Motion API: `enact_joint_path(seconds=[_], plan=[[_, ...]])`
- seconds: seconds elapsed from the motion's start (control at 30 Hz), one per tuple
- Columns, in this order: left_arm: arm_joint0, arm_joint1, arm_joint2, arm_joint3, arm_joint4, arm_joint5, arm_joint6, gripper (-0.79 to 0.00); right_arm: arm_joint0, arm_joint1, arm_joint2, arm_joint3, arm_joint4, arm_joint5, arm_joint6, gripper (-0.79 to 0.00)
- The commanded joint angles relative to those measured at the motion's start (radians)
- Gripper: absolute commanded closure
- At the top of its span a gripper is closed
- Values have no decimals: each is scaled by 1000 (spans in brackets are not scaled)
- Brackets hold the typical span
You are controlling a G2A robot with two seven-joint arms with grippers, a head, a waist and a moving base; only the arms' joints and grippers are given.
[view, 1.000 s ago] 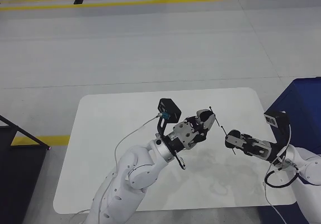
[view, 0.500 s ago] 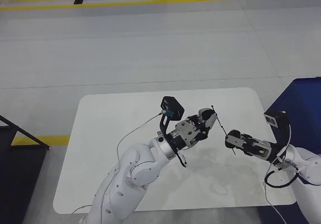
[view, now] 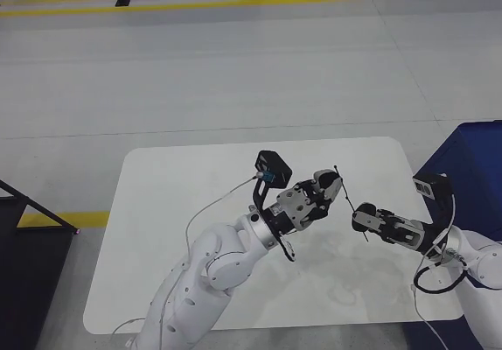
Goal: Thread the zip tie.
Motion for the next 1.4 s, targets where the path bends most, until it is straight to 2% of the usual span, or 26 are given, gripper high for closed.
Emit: enact_joint_path(seconds=[0.0,1.37], plan=[[6,2,-4,-10,3,-2,0,0,0,0,0,0,0,0,0,0],[21,5,-7,-21,2,-5,2,0,0,0,0,0,0,0,0,0]])
